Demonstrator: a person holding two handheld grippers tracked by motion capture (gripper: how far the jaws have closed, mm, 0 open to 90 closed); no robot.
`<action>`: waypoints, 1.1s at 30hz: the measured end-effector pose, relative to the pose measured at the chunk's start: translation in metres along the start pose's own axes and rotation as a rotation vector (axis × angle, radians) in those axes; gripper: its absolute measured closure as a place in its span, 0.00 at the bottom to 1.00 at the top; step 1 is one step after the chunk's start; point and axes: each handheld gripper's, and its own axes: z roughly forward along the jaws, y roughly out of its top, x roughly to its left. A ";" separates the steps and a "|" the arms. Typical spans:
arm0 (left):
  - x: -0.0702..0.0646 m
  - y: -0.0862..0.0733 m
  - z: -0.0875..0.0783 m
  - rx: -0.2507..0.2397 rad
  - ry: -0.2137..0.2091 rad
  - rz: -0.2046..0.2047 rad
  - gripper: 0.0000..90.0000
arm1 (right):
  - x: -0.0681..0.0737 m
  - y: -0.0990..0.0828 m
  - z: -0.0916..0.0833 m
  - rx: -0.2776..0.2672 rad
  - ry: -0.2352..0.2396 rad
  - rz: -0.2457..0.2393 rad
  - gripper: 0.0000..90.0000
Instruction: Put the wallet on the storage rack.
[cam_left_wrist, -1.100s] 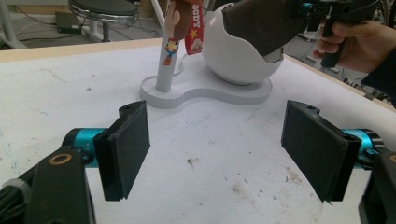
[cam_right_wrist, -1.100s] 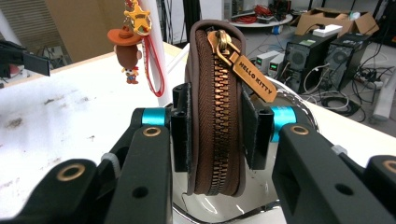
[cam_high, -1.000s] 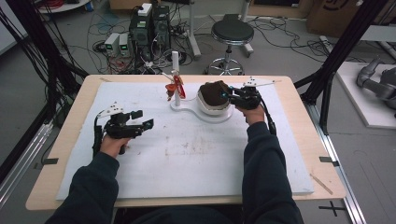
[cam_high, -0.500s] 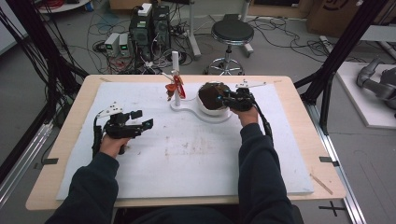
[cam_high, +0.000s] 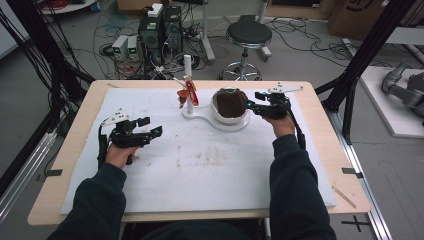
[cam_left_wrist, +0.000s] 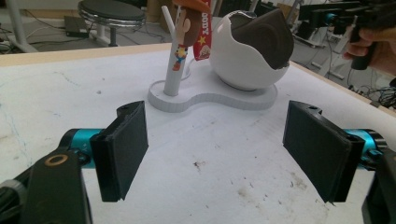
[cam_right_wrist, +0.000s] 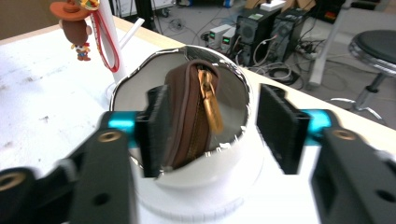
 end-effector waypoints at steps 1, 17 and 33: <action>0.000 0.001 0.000 0.000 0.002 0.010 0.24 | 0.001 -0.004 -0.005 -0.003 -0.010 -0.005 0.46; 0.003 0.006 -0.001 0.015 0.052 0.065 0.22 | 0.016 -0.075 -0.066 0.141 -0.040 0.040 0.25; -0.003 0.005 -0.008 -0.001 0.040 0.065 0.25 | 0.036 -0.071 -0.078 0.064 -0.061 0.005 0.25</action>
